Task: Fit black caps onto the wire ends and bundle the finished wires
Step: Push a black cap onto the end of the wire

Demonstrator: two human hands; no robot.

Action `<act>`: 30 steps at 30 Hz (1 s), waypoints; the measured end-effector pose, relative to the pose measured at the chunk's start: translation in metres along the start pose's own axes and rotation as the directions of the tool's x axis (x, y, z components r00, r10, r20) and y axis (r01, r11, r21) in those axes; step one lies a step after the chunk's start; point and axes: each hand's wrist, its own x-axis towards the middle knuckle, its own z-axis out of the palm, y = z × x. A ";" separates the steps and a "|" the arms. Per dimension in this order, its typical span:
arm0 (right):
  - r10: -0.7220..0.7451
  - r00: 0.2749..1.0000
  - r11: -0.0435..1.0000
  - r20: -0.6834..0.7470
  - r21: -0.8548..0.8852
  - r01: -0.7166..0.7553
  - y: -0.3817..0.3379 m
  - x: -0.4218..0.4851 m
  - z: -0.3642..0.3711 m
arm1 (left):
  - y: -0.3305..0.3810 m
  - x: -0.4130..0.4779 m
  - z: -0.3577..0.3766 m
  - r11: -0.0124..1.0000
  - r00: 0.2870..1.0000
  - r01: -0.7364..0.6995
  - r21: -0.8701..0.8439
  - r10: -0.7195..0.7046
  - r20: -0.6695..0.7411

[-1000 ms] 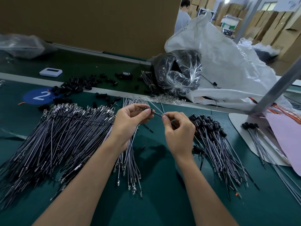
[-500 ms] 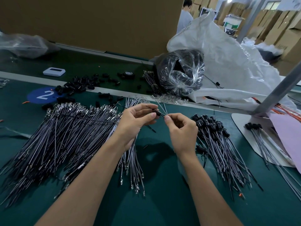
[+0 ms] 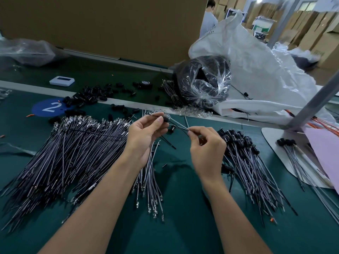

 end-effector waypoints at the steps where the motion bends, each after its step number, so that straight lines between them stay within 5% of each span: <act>1: -0.026 1.000 0.999 0.008 -0.026 0.026 -0.001 -0.001 0.000 | 0.001 0.000 0.000 1.000 1.000 -0.001 -0.024 0.001 -0.013; 13: -0.052 0.999 0.998 -0.008 -0.047 0.052 0.001 0.000 -0.001 | 0.001 0.004 -0.003 0.991 0.997 0.024 -0.134 -0.034 -0.072; 30: 0.001 1.000 1.000 -0.025 -0.008 -0.002 0.001 0.000 0.000 | 0.000 0.001 0.001 0.999 1.000 0.027 -0.043 -0.028 -0.007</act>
